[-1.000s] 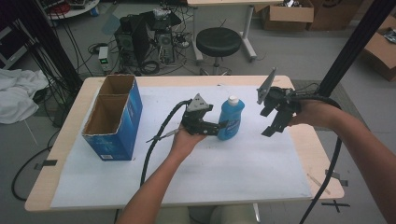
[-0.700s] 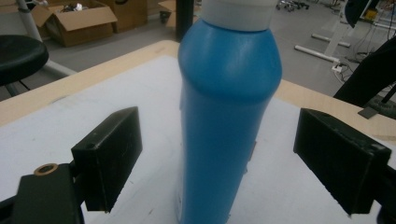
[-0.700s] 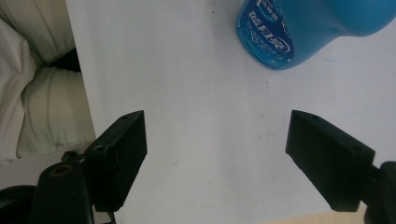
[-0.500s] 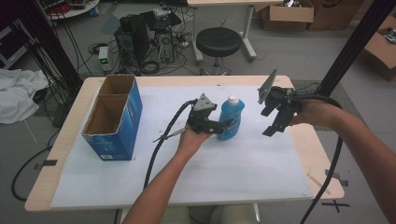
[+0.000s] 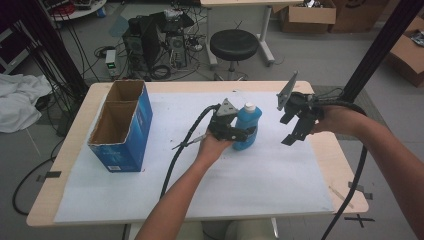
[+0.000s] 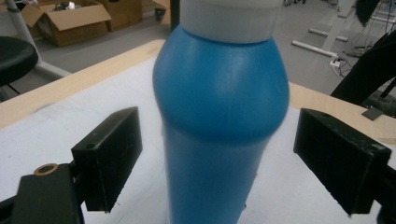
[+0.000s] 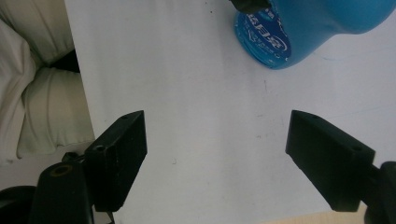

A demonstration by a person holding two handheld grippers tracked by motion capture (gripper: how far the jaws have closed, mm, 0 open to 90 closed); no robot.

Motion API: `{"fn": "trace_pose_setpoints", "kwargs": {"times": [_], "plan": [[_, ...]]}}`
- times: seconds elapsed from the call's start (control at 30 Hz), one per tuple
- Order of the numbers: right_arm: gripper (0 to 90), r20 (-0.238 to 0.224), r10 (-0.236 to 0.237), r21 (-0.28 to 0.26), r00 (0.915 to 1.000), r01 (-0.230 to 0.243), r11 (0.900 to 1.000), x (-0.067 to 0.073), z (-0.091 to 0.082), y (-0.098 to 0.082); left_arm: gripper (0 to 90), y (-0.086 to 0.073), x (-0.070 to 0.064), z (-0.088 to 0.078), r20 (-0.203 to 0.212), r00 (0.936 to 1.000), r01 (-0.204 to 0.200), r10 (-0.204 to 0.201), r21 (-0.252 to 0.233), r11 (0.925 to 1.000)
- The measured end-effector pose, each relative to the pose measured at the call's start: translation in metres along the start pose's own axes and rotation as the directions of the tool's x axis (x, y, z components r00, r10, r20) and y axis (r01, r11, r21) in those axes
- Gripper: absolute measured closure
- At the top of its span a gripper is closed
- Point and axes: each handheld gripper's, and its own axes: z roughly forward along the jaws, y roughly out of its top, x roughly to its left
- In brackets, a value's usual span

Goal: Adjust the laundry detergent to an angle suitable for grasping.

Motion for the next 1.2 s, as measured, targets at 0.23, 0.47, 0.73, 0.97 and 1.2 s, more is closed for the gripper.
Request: {"fn": "trace_pose_setpoints", "kwargs": {"times": [0.23, 0.47, 0.73, 0.97, 1.2], "plan": [[20.3, -0.001, -0.001, -0.001, 1.0000, 0.001, 1.000, -0.001, -0.001, -0.001, 15.9, 0.001, -0.001, 0.007, -0.006, 1.0000, -0.002, 0.002, 0.003, 1.0000], [20.3, -0.002, 0.004, -0.001, 1.0000, -0.004, 1.000, -0.001, -0.001, -0.002, 16.0, 0.000, 0.000, 0.010, -0.006, 1.0000, -0.004, 0.004, 0.010, 0.9999], [20.3, -0.001, 0.003, -0.001, 1.0000, -0.003, 1.000, -0.001, -0.001, -0.003, 16.1, 0.000, -0.001, 0.012, -0.004, 1.0000, -0.002, 0.002, 0.008, 1.0000], [20.3, 0.000, 0.011, 0.002, 0.9999, -0.011, 1.000, -0.001, -0.002, -0.004, 17.7, -0.001, -0.001, 0.016, -0.001, 1.0000, -0.003, 0.003, 0.014, 0.9999], [20.3, 0.001, 0.014, 0.002, 0.9999, -0.014, 1.000, -0.001, -0.002, -0.005, 25.5, -0.001, 0.000, 0.016, 0.002, 0.9999, -0.011, 0.011, 0.008, 0.9999]]}}
